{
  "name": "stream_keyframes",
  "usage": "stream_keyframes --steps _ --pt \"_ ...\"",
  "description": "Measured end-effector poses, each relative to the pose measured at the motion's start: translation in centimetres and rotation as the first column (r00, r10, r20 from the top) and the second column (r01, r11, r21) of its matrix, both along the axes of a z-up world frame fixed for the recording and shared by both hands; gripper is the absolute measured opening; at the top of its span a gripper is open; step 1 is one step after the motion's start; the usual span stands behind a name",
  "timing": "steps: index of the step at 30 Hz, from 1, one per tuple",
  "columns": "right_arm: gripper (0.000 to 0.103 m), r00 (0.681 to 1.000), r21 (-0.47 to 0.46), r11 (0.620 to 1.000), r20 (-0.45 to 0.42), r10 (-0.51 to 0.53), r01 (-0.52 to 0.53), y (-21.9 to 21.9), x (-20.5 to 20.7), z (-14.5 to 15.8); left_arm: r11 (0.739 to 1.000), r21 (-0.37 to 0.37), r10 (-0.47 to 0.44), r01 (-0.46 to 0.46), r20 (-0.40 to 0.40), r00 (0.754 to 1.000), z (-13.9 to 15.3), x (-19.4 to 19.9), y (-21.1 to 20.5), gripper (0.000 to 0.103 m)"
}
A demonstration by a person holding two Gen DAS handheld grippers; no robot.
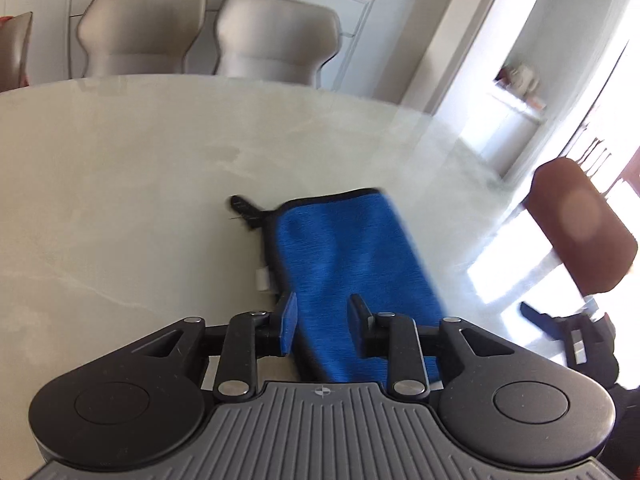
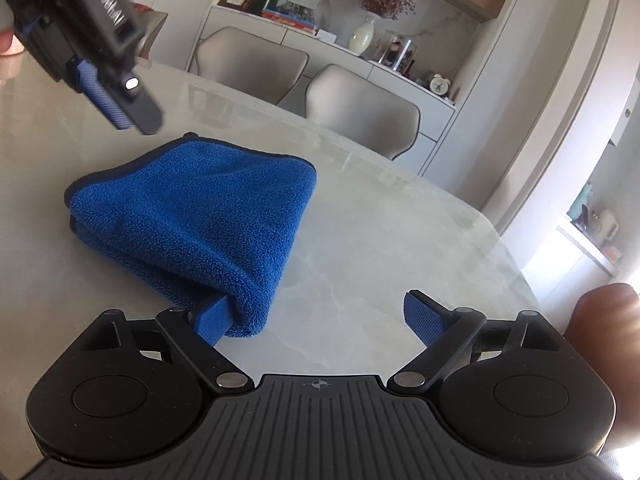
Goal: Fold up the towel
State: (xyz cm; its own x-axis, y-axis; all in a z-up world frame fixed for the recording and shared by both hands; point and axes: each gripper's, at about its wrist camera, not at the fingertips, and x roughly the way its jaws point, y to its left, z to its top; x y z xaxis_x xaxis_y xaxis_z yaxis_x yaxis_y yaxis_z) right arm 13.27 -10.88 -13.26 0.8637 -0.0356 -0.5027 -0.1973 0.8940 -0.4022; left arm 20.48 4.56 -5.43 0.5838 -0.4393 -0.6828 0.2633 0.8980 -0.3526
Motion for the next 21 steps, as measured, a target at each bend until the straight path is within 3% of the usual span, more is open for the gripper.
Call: stream_keyframes --steps 2,5,9,15,19,21 --pt "0.091 1.0 -0.004 1.0 -0.002 0.005 -0.005 0.1 0.1 -0.1 0.999 -0.011 -0.031 0.031 -0.016 0.999 -0.7 -0.1 -1.3 0.032" --pt "0.093 1.0 -0.016 1.0 0.0 0.009 -0.009 -0.1 0.0 -0.1 0.998 0.037 -0.054 0.059 -0.104 0.993 -3.6 0.1 -2.9 0.031" --pt "0.097 1.0 -0.014 1.0 -0.006 0.016 -0.017 -0.9 0.0 0.0 0.998 0.038 -0.048 0.051 -0.091 0.995 -4.4 -0.8 -2.1 0.02" --pt "0.097 0.996 0.034 0.997 -0.054 0.067 -0.065 -2.0 -0.5 1.1 0.999 0.021 -0.039 0.041 -0.097 0.995 -4.5 -1.3 -0.4 0.016" --pt "0.09 0.965 0.157 0.956 -0.053 0.258 -0.247 -3.3 -1.5 3.5 0.998 0.034 -0.051 0.054 -0.086 0.995 -4.3 -1.3 -0.7 0.016" --pt "0.075 0.939 0.287 0.904 -0.036 0.341 -0.317 -4.0 -1.0 5.0 0.997 0.043 -0.058 0.062 -0.079 0.995 -4.2 -1.4 -0.9 0.019"
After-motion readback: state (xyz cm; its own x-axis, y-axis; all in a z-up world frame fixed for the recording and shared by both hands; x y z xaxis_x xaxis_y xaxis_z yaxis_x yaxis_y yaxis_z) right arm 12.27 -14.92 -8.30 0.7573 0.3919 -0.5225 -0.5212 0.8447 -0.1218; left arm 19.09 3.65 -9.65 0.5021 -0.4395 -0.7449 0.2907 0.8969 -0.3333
